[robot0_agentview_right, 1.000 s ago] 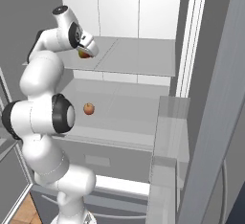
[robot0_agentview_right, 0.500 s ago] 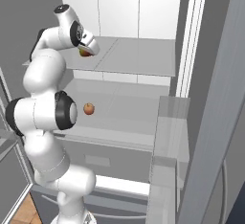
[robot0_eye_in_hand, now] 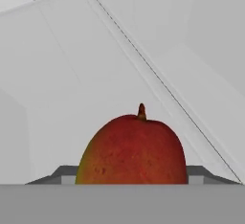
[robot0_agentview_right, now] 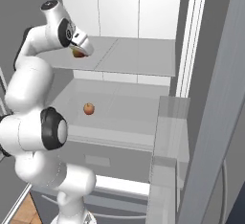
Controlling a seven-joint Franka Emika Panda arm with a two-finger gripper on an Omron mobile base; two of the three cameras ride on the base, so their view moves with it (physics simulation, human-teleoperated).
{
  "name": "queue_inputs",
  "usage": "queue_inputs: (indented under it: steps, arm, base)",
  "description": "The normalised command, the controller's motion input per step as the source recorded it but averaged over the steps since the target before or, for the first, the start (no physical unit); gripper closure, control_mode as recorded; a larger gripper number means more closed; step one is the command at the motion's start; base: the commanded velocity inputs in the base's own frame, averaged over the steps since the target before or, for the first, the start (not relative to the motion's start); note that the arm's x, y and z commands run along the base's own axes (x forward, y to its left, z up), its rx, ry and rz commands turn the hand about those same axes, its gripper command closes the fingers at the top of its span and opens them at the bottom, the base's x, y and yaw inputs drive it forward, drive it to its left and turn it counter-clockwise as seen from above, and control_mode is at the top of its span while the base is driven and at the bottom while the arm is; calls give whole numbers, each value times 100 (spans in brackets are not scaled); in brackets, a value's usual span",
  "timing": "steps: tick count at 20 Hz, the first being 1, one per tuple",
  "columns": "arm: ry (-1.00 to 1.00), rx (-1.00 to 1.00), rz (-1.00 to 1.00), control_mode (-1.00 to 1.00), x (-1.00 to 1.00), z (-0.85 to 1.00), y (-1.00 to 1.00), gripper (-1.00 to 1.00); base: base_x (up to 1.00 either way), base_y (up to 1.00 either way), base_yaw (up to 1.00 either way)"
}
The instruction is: Retrieve the mango and peach from the fridge and place them into the bowl on the dining table.
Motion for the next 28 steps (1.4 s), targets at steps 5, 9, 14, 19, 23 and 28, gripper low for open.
queue_inputs:
  steps: [5,9,14,19,23,28]
  arm:
    - [-16,8,20,-100,-100,4,-47,100]
    - [-20,14,29,-100,-100,-4,-53,100]
    - [-17,12,29,-100,-100,0,-34,100]
    - [-10,4,20,-100,-88,0,-13,100]
    - [-4,0,4,-100,-64,0,0,100]
    - [0,0,1,-100,-61,0,0,100]
  base:
    - [0,0,0]
    - [0,0,0]
    - [0,0,0]
    - [0,0,0]
    - [0,0,0]
    - [0,0,0]
